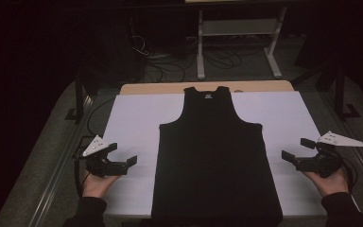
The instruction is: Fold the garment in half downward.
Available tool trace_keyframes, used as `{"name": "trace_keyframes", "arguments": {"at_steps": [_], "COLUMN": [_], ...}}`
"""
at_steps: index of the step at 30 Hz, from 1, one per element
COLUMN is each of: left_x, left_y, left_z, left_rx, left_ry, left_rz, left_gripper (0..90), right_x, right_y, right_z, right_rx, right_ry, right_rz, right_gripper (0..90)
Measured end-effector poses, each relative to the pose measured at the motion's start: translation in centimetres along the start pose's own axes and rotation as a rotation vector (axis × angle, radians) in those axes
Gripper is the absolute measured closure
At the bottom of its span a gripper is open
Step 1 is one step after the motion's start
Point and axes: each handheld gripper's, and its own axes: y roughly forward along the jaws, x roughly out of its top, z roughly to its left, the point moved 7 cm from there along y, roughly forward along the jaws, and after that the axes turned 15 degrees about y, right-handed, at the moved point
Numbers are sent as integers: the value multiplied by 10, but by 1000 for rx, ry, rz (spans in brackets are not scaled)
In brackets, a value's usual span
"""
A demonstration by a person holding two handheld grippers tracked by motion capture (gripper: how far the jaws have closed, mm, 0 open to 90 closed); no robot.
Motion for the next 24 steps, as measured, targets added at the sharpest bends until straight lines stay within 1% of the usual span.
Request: {"name": "trace_keyframes", "arguments": {"at_steps": [1,2,3,7,13,15,17,20,24], "left_x": [0,1,2,8,10,11,13,17,22], "left_y": [0,1,1,2,8,9,10,10,12], "left_z": [0,0,0,0,1,2,3,4,5], "left_rx": [-5,-5,-2,-2,-15,-19,-21,-22,-23], "left_ry": [-4,-1,3,23,25,18,26,31,42], "left_rz": [-3,-3,-1,4,28,24,29,24,29], "left_gripper": [0,0,0,0,0,0,0,0,0], "right_x": [0,1,1,4,11,13,15,17,23], "right_y": [1,2,2,6,11,12,14,16,17], "right_z": [0,2,2,5,10,10,9,8,8], "right_rx": [5,16,16,19,17,14,20,29,35], "right_ry": [4,5,5,-18,-49,-52,-49,-36,-41], "right_rz": [-1,6,6,23,30,37,41,44,42], "right_gripper": [0,0,0,0,0,0,0,0,0]}}
